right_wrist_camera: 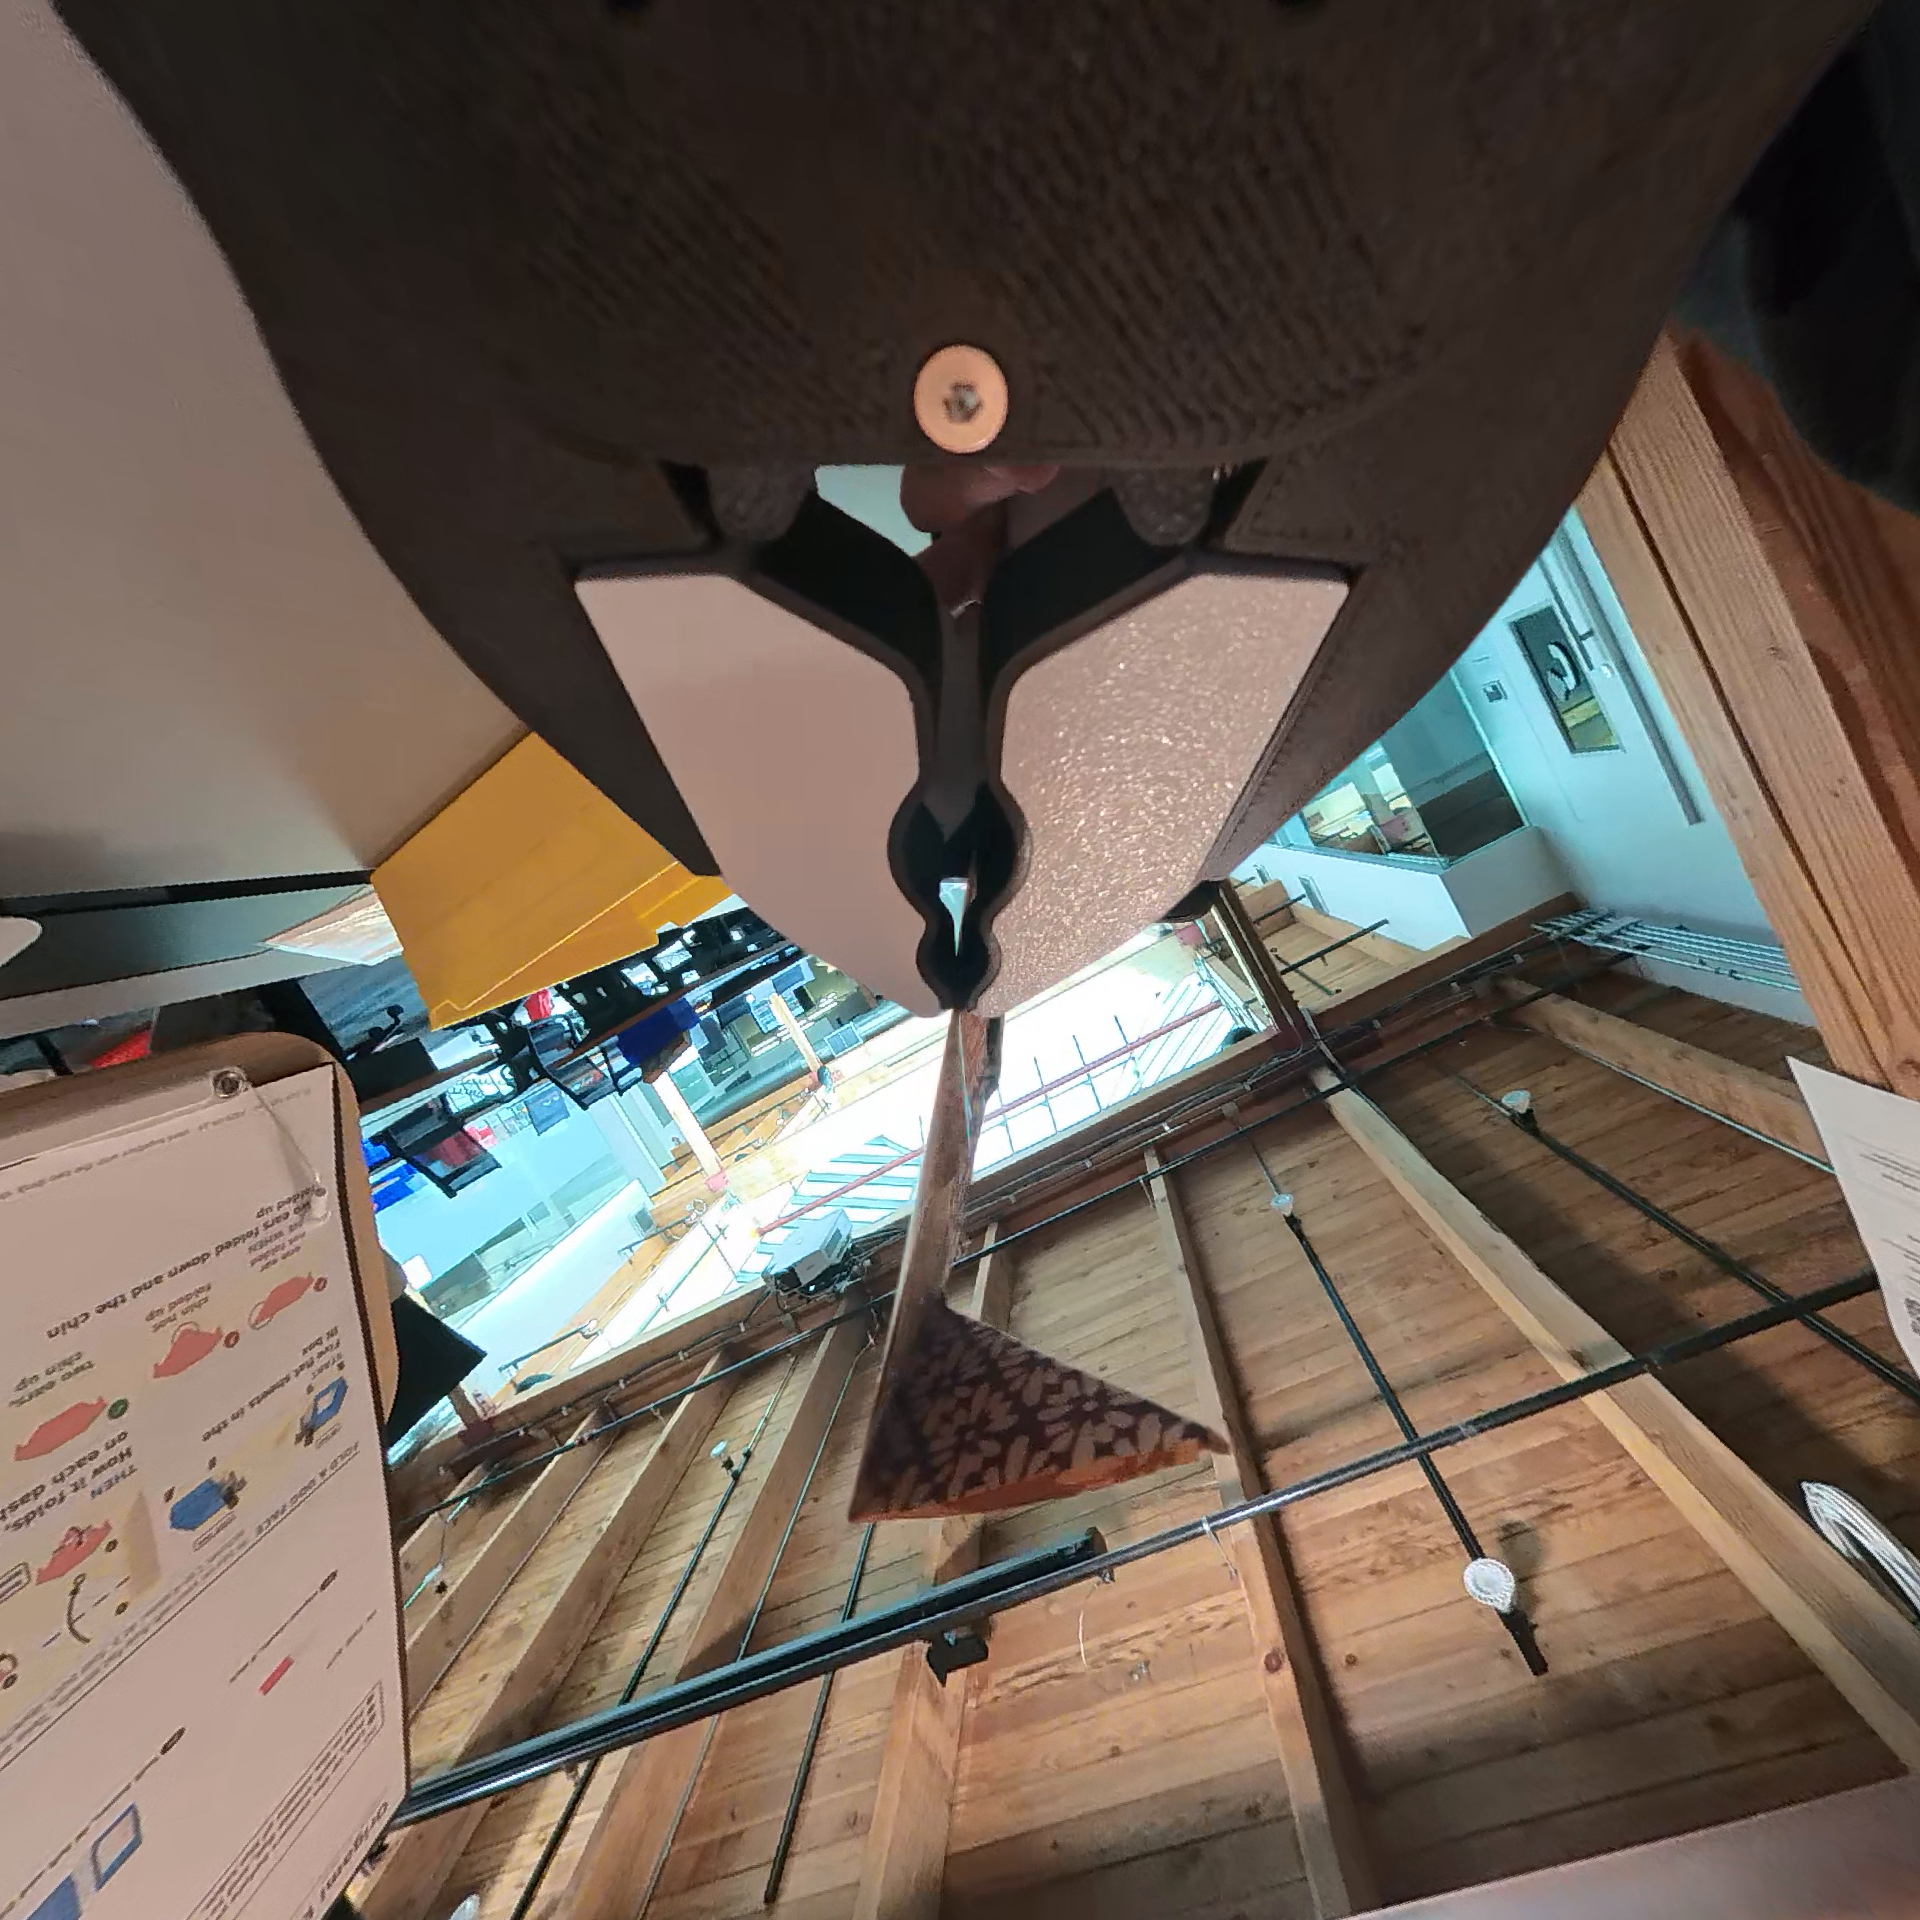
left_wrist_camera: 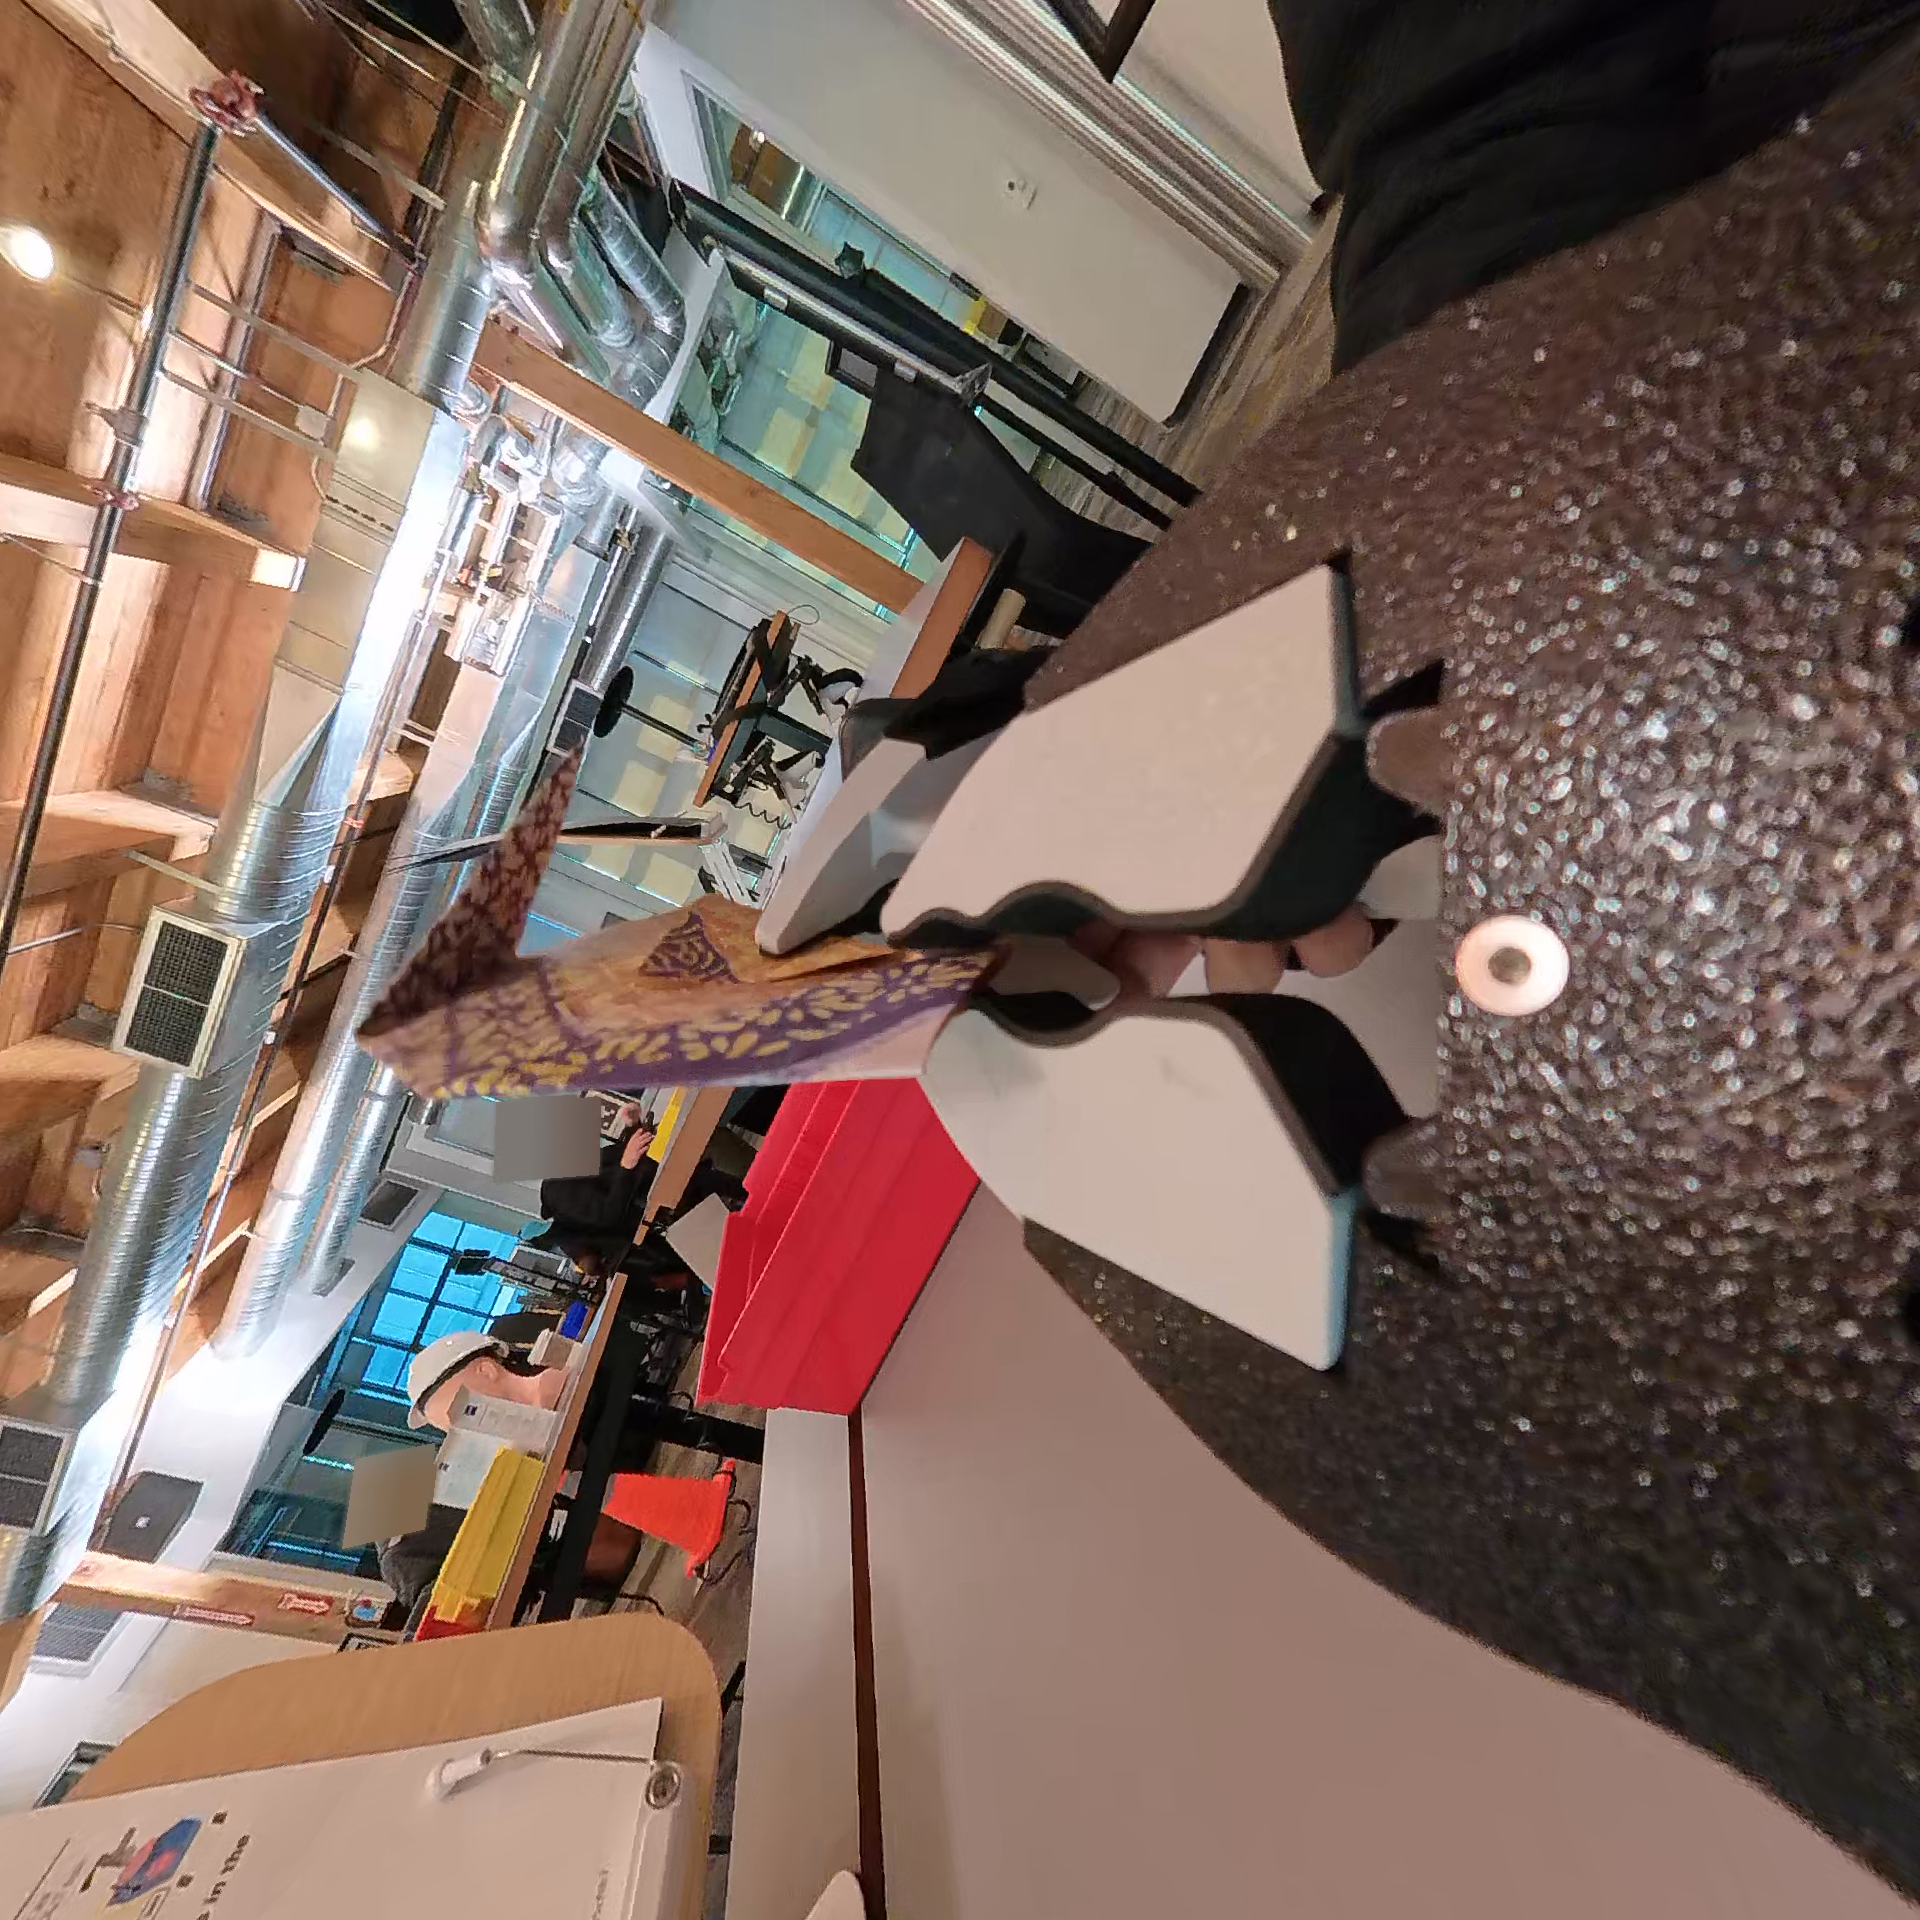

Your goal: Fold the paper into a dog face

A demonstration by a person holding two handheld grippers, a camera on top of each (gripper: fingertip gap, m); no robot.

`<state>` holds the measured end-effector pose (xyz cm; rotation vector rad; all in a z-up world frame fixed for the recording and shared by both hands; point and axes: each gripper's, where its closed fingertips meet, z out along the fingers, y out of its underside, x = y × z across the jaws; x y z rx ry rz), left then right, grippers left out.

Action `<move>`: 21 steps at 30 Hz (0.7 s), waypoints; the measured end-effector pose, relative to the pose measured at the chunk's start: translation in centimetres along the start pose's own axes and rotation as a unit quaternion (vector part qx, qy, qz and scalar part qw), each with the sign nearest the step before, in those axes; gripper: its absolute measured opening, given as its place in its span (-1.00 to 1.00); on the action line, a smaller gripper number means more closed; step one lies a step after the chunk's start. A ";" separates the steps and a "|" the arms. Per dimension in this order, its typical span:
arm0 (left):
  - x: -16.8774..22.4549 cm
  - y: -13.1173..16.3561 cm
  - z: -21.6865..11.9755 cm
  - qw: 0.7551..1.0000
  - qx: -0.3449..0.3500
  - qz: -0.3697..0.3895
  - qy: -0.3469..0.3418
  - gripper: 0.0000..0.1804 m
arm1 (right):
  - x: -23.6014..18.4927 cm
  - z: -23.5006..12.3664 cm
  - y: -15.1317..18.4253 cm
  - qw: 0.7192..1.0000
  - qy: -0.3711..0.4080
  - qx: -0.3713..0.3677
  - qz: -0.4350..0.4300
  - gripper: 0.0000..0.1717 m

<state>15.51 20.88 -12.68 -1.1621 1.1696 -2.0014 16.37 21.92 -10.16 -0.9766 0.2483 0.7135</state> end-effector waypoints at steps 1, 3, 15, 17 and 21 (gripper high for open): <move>0.1 0.0 0.0 1.000 0.002 -0.001 0.001 -0.96 | 0.1 0.0 0.0 1.000 0.002 0.000 -0.003 -1.00; 0.2 -0.1 0.0 1.000 0.006 -0.006 0.005 -0.96 | -0.1 0.0 -0.1 1.000 -0.001 0.003 -0.006 -1.00; 0.0 -0.1 -0.1 1.000 0.022 0.012 -0.007 -1.00 | -0.2 0.0 0.1 1.000 -0.001 -0.004 -0.016 -1.00; 0.1 -0.1 -0.1 1.000 0.021 0.011 -0.005 -1.00 | -0.3 0.1 0.0 1.000 -0.001 -0.002 -0.016 -1.00; 0.4 -0.2 -0.2 1.000 0.022 0.020 0.006 -0.68 | -0.3 0.0 -0.7 1.000 0.001 0.018 -0.008 -1.00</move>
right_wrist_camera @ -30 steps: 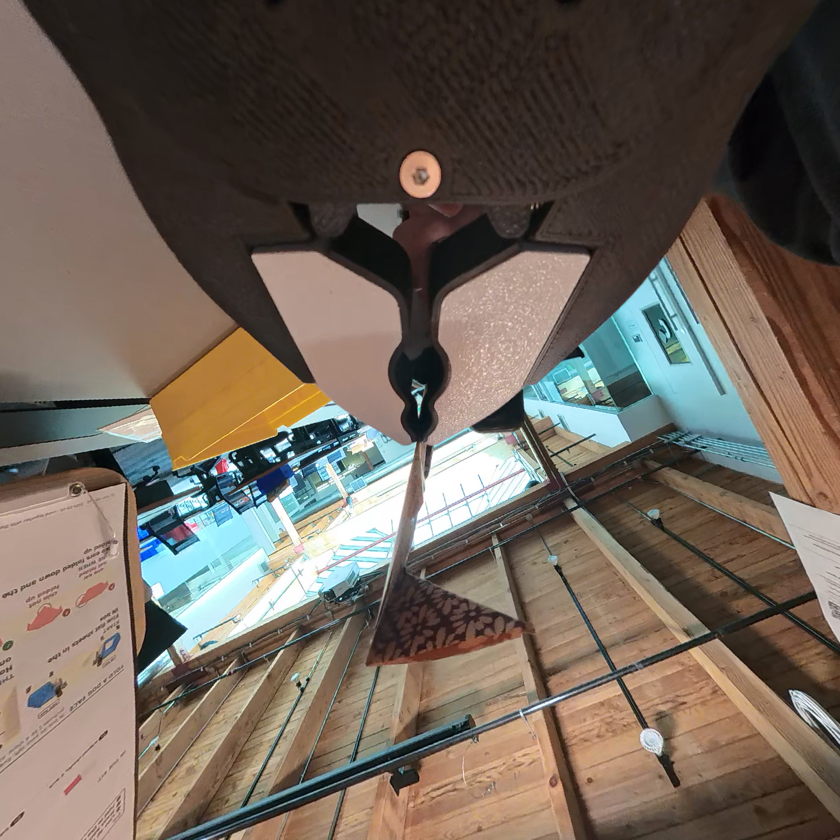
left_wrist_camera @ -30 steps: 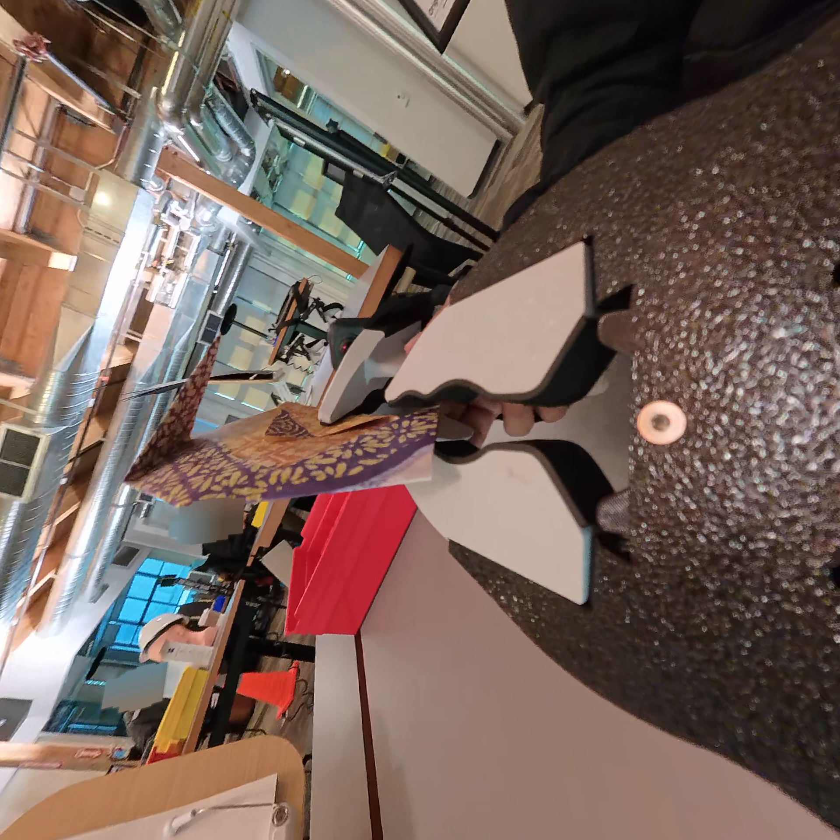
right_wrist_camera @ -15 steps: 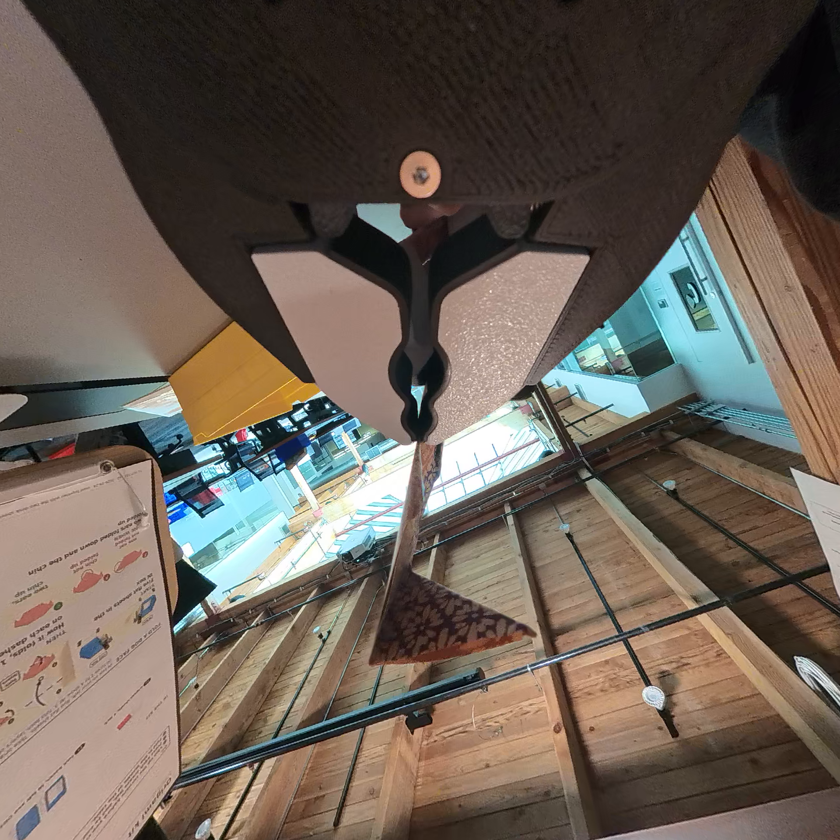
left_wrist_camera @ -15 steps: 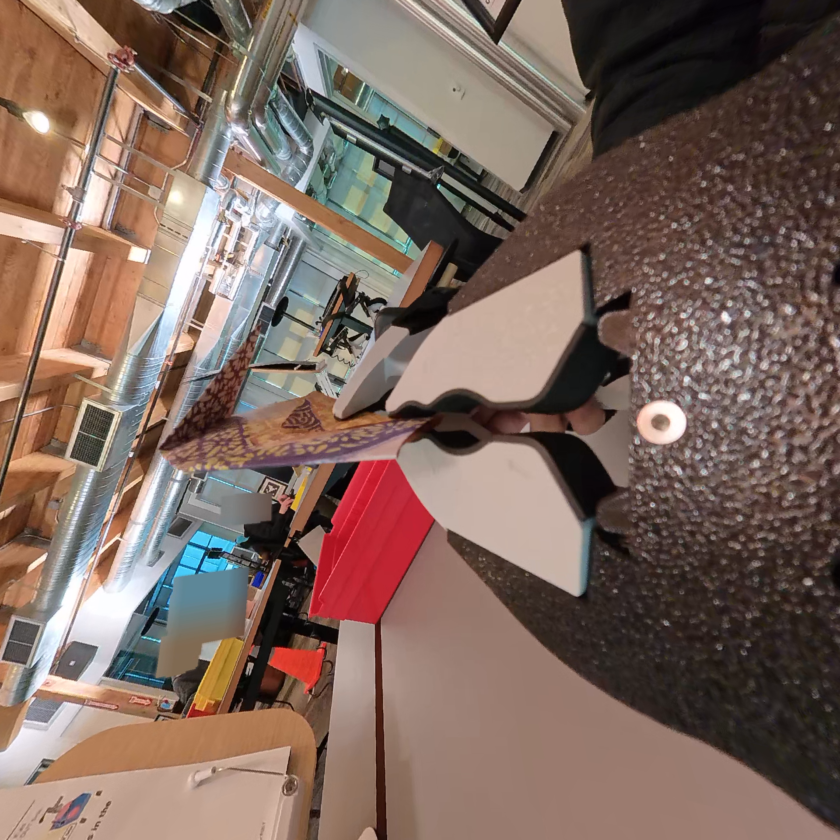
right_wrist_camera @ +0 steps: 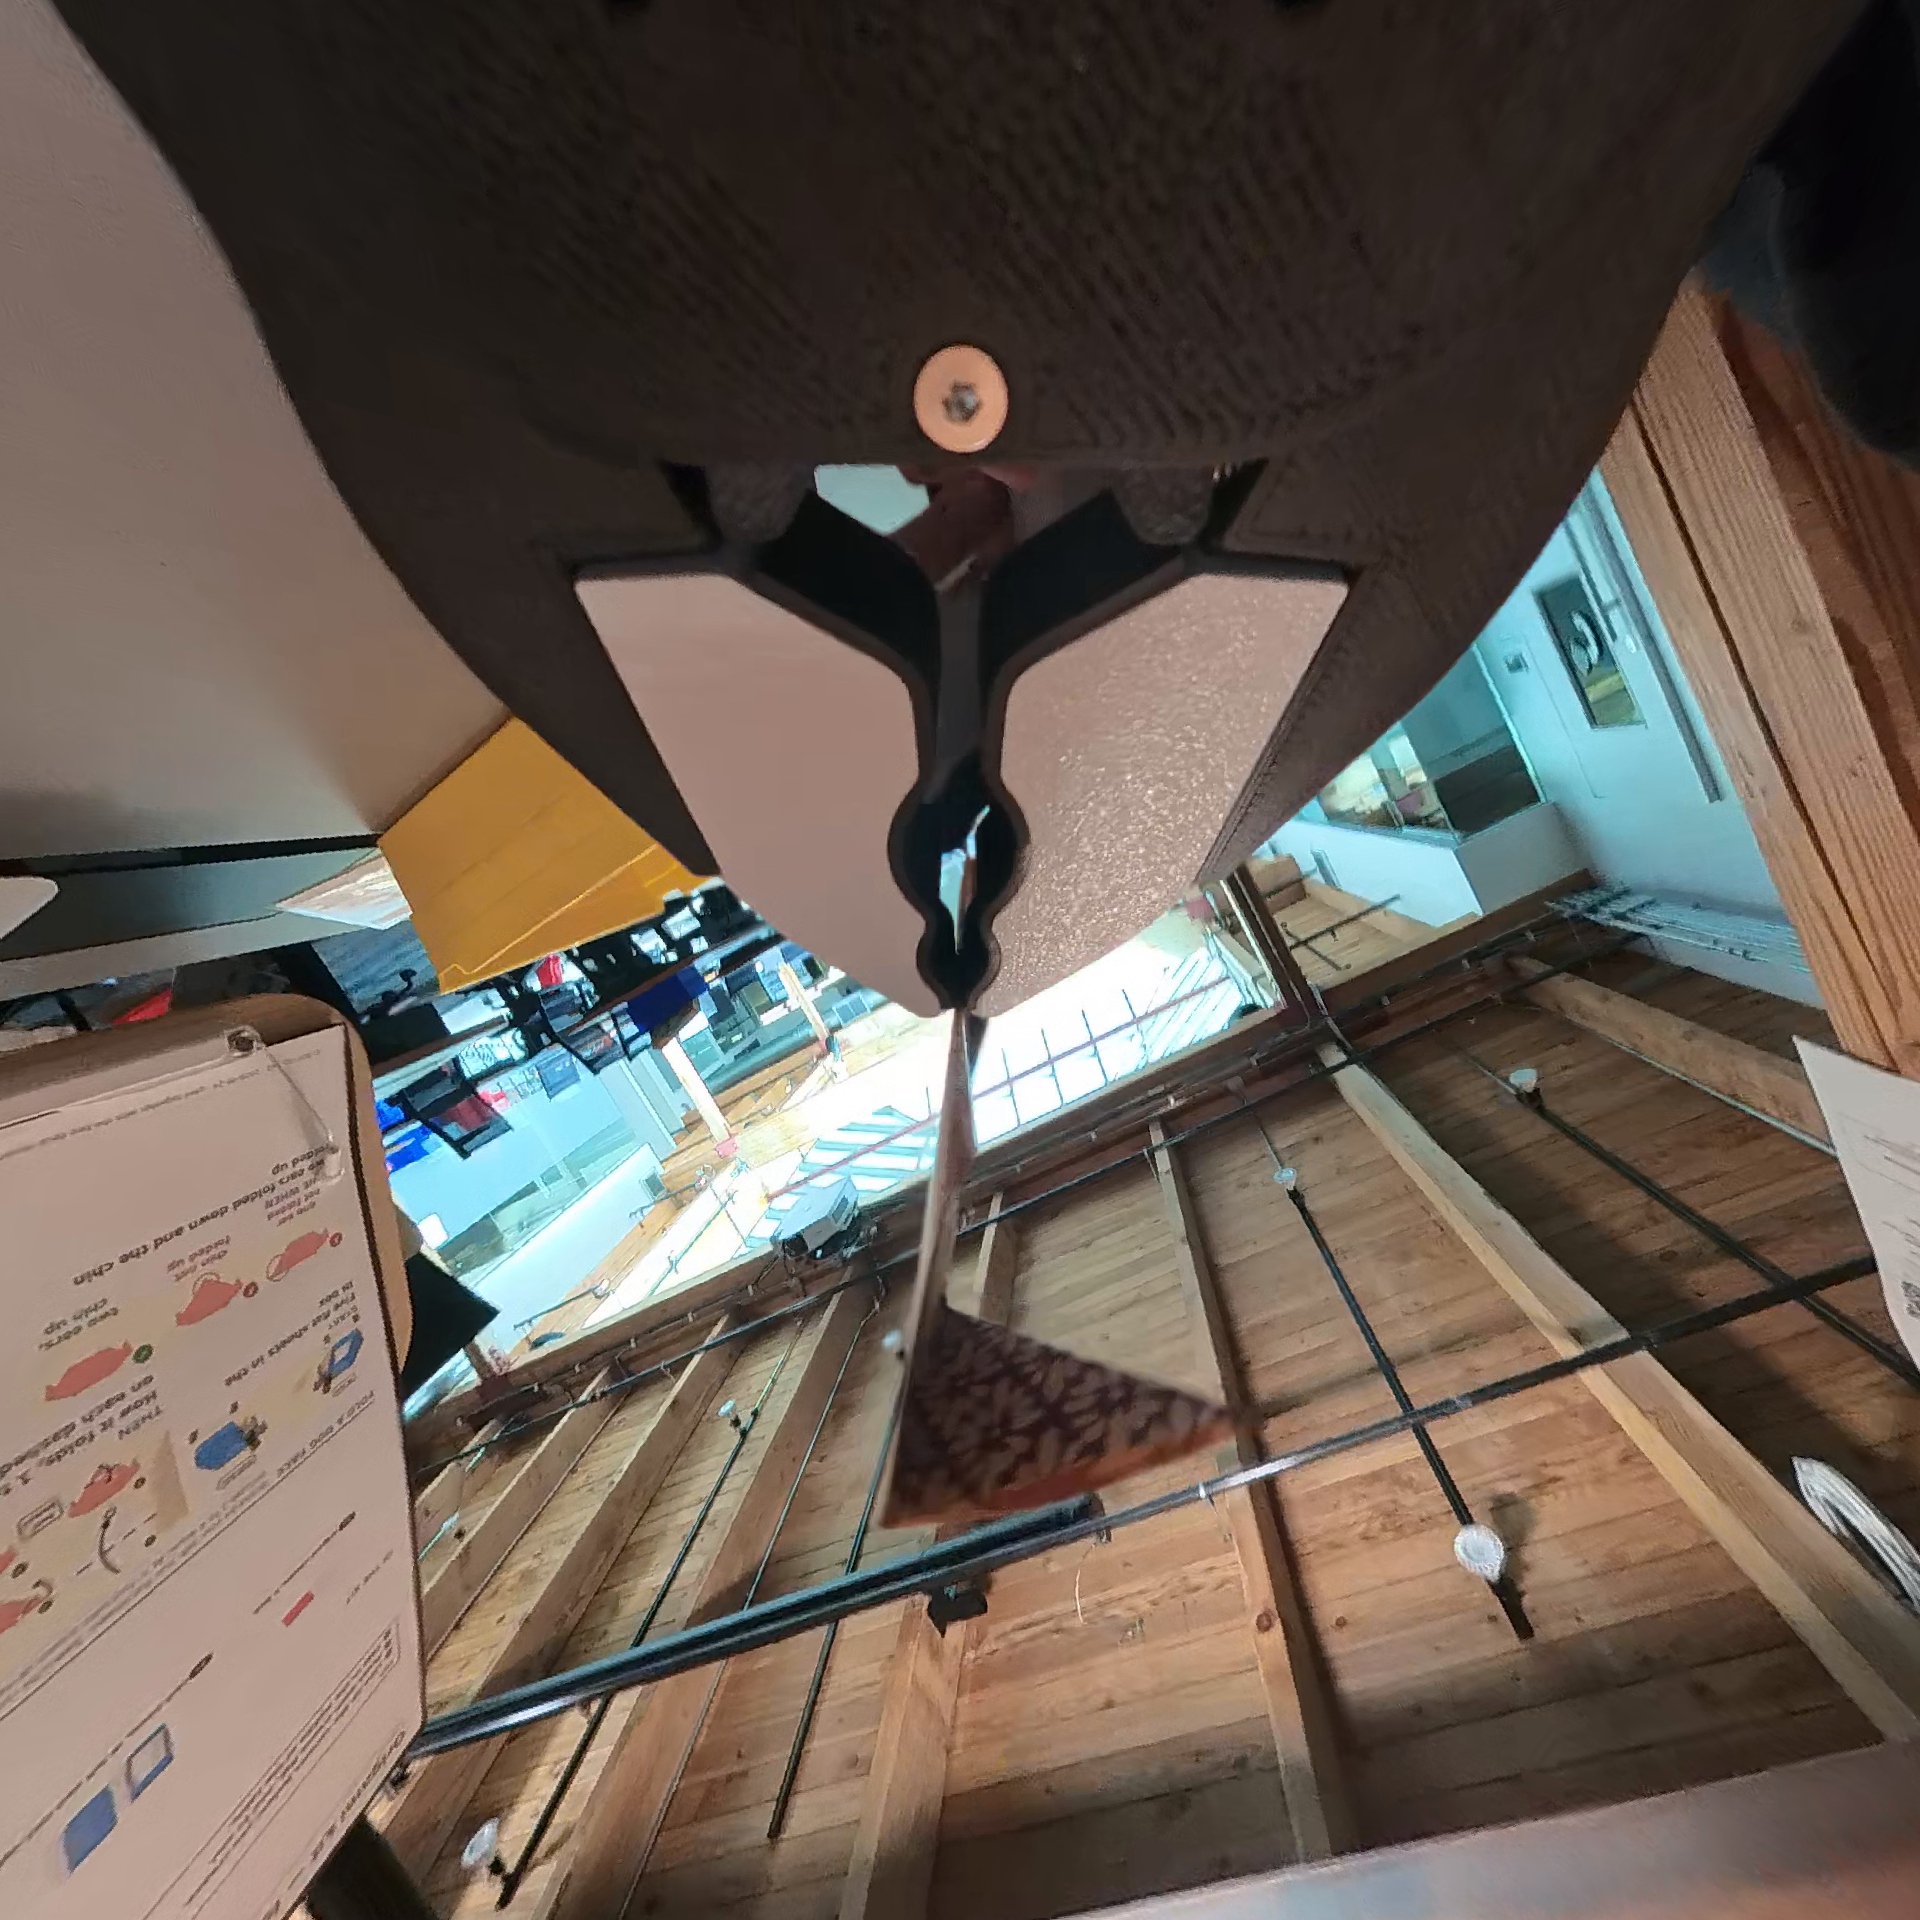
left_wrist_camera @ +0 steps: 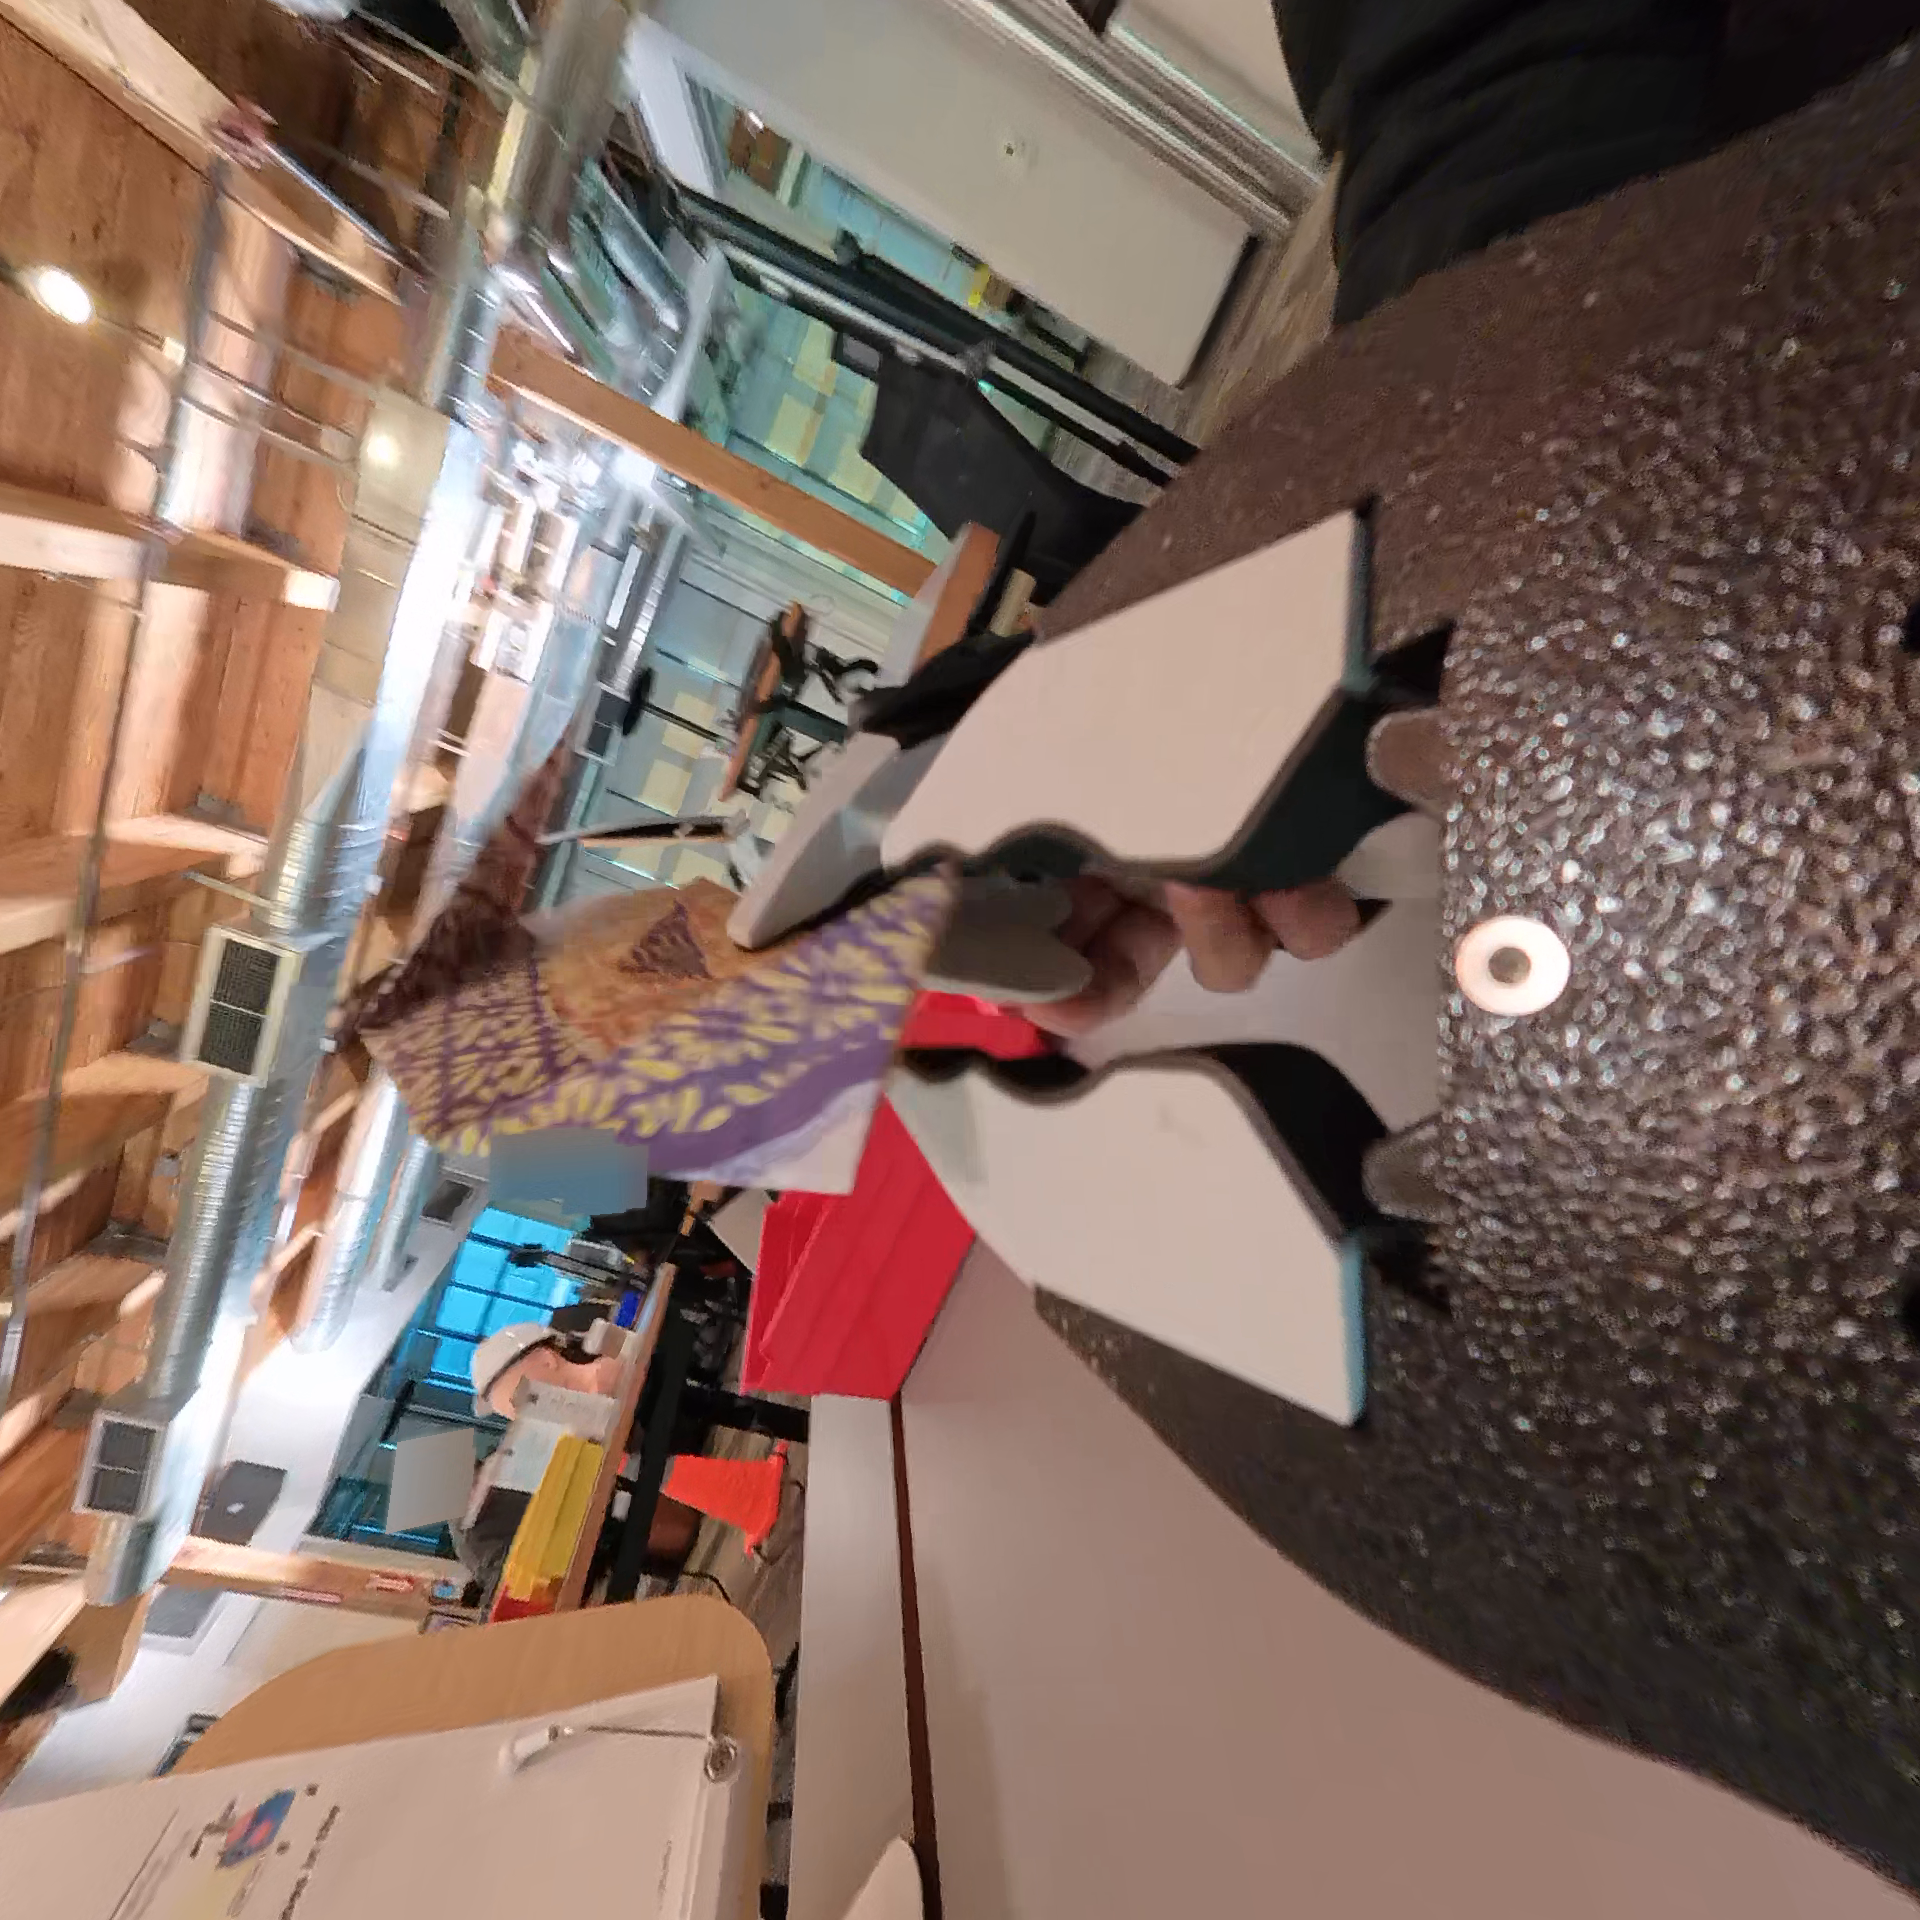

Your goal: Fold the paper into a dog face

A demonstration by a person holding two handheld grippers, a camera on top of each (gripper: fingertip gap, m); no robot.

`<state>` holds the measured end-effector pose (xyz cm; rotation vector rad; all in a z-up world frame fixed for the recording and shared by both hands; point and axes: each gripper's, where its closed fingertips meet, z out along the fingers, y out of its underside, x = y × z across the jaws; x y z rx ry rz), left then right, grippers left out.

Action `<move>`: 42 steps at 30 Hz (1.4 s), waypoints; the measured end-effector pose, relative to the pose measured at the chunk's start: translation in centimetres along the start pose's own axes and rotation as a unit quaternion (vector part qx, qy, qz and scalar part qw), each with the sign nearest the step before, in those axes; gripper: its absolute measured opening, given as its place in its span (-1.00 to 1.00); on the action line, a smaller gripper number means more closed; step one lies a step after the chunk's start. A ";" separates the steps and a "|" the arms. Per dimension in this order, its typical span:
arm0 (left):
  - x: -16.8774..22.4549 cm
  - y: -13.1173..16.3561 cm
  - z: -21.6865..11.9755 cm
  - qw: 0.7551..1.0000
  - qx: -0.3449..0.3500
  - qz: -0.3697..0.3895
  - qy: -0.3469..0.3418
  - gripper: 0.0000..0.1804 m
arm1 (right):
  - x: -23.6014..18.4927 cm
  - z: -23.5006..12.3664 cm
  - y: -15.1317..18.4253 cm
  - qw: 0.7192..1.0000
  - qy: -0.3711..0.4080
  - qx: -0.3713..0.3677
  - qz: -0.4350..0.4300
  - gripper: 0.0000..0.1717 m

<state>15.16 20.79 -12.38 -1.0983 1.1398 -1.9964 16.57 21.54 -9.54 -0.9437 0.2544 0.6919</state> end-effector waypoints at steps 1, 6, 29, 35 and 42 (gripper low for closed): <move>-0.2 0.4 0.1 1.000 -0.016 0.009 -0.007 -0.58 | 0.1 -0.1 -0.5 1.000 0.000 0.011 0.007 -1.00; -0.3 0.4 0.0 0.998 -0.043 0.052 -0.015 -0.57 | 0.4 -0.6 -1.2 1.000 0.009 0.023 0.004 -1.00; -1.2 -3.8 -3.6 0.997 -0.066 0.019 0.024 -0.85 | -1.9 0.1 1.5 0.997 -0.059 -0.055 0.015 -1.00; -0.6 -4.0 -3.6 0.997 -0.059 0.018 0.044 -1.00 | -2.1 0.0 0.9 0.996 -0.057 -0.060 -0.021 -0.95; -0.8 -4.4 -3.7 0.997 -0.046 -0.027 0.050 -1.00 | -2.3 -0.5 -1.2 0.997 -0.056 -0.026 -0.044 -0.96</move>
